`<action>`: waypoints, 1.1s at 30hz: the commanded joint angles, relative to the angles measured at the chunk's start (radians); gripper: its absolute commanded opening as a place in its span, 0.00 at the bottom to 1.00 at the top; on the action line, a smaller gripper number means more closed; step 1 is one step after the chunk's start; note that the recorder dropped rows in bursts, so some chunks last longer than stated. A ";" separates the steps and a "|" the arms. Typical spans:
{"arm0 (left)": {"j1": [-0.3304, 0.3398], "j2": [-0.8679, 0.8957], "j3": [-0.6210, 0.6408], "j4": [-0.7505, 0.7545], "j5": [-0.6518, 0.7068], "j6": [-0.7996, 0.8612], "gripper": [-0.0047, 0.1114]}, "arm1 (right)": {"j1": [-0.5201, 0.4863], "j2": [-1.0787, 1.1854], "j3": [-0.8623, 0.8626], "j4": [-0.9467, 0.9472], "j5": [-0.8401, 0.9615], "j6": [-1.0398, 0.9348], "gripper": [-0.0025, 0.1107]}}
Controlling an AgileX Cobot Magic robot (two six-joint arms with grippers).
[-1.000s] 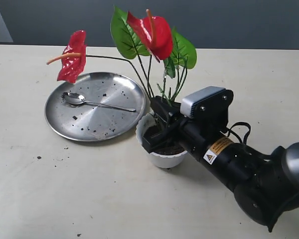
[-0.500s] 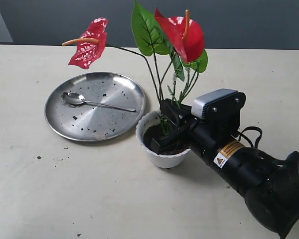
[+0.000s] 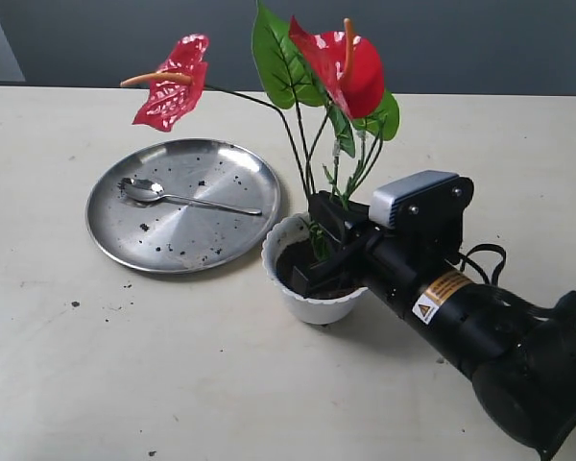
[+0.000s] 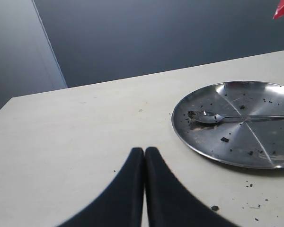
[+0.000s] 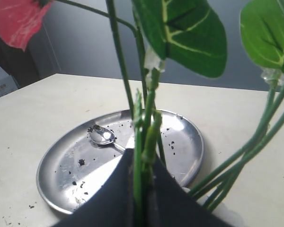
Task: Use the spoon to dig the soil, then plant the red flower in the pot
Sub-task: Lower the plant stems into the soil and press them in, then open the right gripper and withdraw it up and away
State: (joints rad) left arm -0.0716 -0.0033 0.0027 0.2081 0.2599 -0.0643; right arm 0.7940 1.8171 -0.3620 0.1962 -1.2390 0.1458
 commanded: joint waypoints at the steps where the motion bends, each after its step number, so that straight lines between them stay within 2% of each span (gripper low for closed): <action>1: -0.002 0.003 -0.003 -0.005 -0.007 -0.004 0.05 | -0.003 0.009 0.027 0.014 0.150 -0.003 0.02; 10: -0.002 0.003 -0.003 -0.005 -0.007 -0.004 0.05 | -0.003 0.008 0.027 0.007 0.205 -0.003 0.02; 12: -0.002 0.003 -0.003 -0.005 -0.007 -0.004 0.05 | -0.003 0.008 0.027 0.000 0.205 -0.003 0.08; 15: -0.002 0.003 -0.003 -0.005 -0.007 -0.004 0.05 | -0.003 0.002 0.027 0.000 0.205 -0.003 0.24; 17: -0.002 0.003 -0.003 -0.005 -0.007 -0.004 0.05 | -0.003 -0.009 0.027 0.000 0.205 -0.003 0.31; 33: -0.002 0.003 -0.003 -0.005 -0.007 -0.004 0.05 | -0.003 -0.166 0.027 0.000 0.213 -0.042 0.31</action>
State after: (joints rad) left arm -0.0716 -0.0033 0.0027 0.2081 0.2599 -0.0643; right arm 0.7940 1.6959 -0.3379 0.1958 -1.0283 0.1298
